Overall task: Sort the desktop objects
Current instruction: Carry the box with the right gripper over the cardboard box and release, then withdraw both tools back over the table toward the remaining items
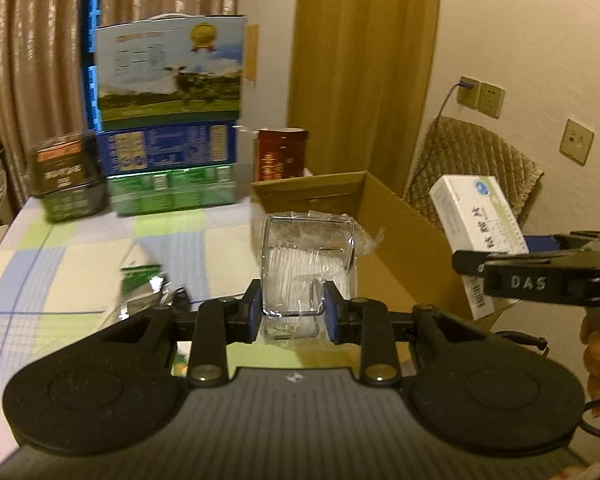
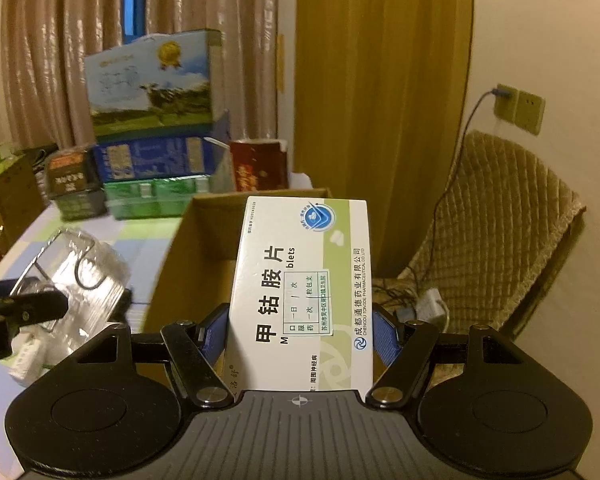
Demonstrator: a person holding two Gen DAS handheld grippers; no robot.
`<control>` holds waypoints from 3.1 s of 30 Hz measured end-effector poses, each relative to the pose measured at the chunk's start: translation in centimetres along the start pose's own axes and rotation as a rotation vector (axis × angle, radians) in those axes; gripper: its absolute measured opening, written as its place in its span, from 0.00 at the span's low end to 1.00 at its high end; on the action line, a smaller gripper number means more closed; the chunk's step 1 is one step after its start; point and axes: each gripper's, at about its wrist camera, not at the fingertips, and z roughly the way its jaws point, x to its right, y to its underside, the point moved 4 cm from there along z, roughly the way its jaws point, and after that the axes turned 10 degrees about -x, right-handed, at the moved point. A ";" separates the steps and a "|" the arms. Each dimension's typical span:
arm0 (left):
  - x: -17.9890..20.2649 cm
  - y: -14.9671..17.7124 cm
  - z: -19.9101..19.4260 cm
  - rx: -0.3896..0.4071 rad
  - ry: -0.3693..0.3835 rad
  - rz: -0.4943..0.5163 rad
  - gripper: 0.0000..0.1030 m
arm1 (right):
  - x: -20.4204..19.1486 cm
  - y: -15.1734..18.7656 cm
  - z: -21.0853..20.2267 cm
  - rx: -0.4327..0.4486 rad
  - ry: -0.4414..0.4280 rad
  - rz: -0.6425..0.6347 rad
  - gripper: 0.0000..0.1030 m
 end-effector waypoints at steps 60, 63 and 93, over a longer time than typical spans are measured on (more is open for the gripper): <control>-5.9 3.2 -1.2 -0.010 -0.111 -0.045 0.78 | -2.3 3.0 -3.1 0.017 -0.140 0.075 0.88; -7.1 4.1 -3.0 -0.003 -0.131 -0.057 0.87 | -4.6 3.6 -4.4 0.023 -0.172 0.043 0.92; -19.8 12.1 -10.0 -0.057 -0.313 -0.216 0.99 | -19.0 6.8 -2.4 -0.050 -0.353 -0.162 0.98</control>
